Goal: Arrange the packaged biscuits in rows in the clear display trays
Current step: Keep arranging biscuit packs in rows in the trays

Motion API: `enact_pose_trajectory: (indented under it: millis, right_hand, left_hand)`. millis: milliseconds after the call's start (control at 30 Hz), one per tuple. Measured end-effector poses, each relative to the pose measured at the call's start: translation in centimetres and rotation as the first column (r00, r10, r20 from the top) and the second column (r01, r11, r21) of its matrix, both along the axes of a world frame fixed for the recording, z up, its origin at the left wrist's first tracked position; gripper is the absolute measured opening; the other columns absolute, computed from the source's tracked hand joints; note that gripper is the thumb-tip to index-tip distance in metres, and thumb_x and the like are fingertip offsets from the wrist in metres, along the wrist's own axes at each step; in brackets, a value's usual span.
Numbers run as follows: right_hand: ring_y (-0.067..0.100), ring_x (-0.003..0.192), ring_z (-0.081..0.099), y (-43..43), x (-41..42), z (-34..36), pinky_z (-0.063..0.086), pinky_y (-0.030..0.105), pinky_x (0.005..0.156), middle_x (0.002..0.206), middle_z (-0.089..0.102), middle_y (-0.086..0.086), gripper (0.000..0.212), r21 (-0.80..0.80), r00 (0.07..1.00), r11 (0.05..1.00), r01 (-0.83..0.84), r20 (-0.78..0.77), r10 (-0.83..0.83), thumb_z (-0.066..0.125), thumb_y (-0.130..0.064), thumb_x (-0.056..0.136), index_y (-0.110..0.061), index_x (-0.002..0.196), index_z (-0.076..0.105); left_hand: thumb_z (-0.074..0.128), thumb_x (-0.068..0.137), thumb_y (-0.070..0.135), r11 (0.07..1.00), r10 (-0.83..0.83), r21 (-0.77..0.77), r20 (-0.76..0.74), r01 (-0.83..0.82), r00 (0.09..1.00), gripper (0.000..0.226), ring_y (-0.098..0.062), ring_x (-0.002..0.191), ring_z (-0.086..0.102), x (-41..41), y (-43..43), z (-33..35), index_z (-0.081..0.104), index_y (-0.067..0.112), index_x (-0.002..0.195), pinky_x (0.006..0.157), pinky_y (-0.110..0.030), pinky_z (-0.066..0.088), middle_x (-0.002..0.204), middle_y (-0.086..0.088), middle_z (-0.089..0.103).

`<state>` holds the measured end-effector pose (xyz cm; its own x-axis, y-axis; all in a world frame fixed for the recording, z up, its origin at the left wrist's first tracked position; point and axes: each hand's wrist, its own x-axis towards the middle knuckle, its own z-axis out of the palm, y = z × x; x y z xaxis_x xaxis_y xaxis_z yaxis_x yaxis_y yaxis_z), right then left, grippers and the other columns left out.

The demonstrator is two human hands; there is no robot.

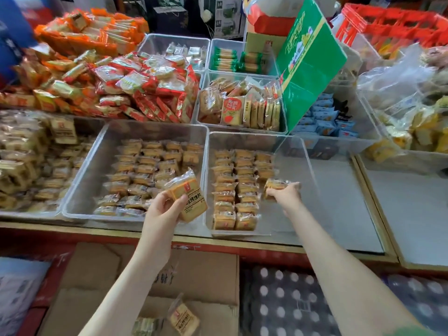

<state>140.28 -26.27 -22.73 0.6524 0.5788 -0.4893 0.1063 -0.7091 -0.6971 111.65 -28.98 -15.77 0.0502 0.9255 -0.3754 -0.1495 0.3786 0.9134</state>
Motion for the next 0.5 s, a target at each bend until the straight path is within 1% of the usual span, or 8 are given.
enact_pose_trajectory:
  millis: [67,167,233,267,333,400,467,500]
  right_hand:
    - [0.031,0.133,0.040,1.4,0.1,-1.8,0.035,0.037,0.107,0.147,0.036,0.016,0.087,0.017,1.000,1.000,0.005,-0.031,-0.005,0.078,-0.015,0.081,-0.004,0.143,0.018]
    - [0.031,0.140,0.032,3.1,0.6,-3.4,0.029,0.042,0.113,0.156,0.026,0.014,0.101,0.024,0.994,0.998,-0.058,-0.089,0.059,0.075,-0.022,0.085,-0.007,0.151,0.000]
    - [0.033,0.142,0.029,3.4,0.9,-3.4,0.027,0.044,0.113,0.157,0.024,0.013,0.101,-0.012,0.986,0.989,-0.150,-0.076,0.149,0.071,-0.024,0.087,-0.008,0.151,-0.006]
    - [0.034,0.141,0.030,3.4,0.9,-3.0,0.028,0.045,0.112,0.156,0.025,0.015,0.098,-0.025,0.980,0.980,-0.198,-0.025,0.197,0.072,-0.023,0.087,-0.009,0.151,-0.002]
    - [0.036,0.137,0.034,2.9,0.3,-1.0,0.033,0.047,0.108,0.150,0.030,0.019,0.092,-0.025,0.947,0.961,-0.274,0.166,0.274,0.074,-0.020,0.084,-0.012,0.149,0.010]
    - [0.028,0.132,0.039,1.5,-1.5,2.8,0.040,0.042,0.101,0.145,0.038,0.012,0.080,0.080,0.898,0.927,-0.367,0.290,0.330,0.072,-0.021,0.087,-0.020,0.148,0.020]
    - [0.011,0.118,0.053,-1.0,-4.0,7.3,0.046,0.025,0.091,0.130,0.053,-0.007,0.055,0.243,0.838,0.803,-0.544,0.193,0.510,0.065,-0.022,0.092,-0.027,0.141,0.040]
    - [0.003,0.110,0.058,-2.6,-5.5,9.4,0.047,0.018,0.087,0.121,0.060,-0.014,0.041,0.300,0.773,0.721,-0.624,0.102,0.626,0.062,-0.022,0.093,-0.030,0.132,0.051]
  left_hand:
    - [0.061,0.092,0.022,1.000,-0.005,-0.016,0.041,0.006,0.999,0.025,-0.019,0.101,0.069,0.3,-0.4,-0.5,0.064,0.019,0.116,0.086,-0.032,0.052,0.108,-0.003,0.073]
    - [0.062,0.083,0.032,0.996,-0.075,-0.047,0.088,0.079,0.993,0.034,-0.010,0.082,0.070,0.7,-1.1,-0.4,0.063,0.021,0.115,0.069,-0.018,0.051,0.093,0.004,0.075]
    - [0.062,0.084,0.033,0.987,-0.148,-0.062,0.050,0.151,0.988,0.038,-0.008,0.074,0.066,0.6,-1.4,-0.3,0.061,0.020,0.120,0.065,-0.016,0.049,0.087,0.007,0.072]
    - [0.062,0.086,0.033,0.980,-0.188,-0.068,0.024,0.189,0.982,0.038,-0.011,0.077,0.067,0.5,-1.5,-0.1,0.060,0.019,0.121,0.069,-0.019,0.050,0.085,0.009,0.072]
    - [0.063,0.085,0.034,0.962,-0.264,-0.077,-0.022,0.261,0.964,0.036,-0.017,0.089,0.070,0.2,-1.7,0.4,0.062,0.023,0.120,0.078,-0.028,0.050,0.091,0.008,0.075]
    - [0.065,0.085,0.035,0.935,-0.352,-0.078,-0.087,0.346,0.932,0.029,-0.013,0.087,0.067,-0.2,-1.7,1.2,0.065,0.030,0.113,0.070,-0.020,0.049,0.096,0.005,0.075]
    - [0.064,0.090,0.033,0.877,-0.481,-0.082,-0.160,0.474,0.862,0.022,-0.009,0.085,0.063,-0.4,-1.5,2.3,0.066,0.034,0.112,0.063,-0.014,0.045,0.099,0.006,0.075]
    - [0.063,0.091,0.033,0.838,-0.545,-0.090,-0.186,0.538,0.817,0.021,-0.008,0.086,0.064,-0.4,-1.5,2.9,0.067,0.036,0.112,0.064,-0.014,0.045,0.100,0.008,0.075]
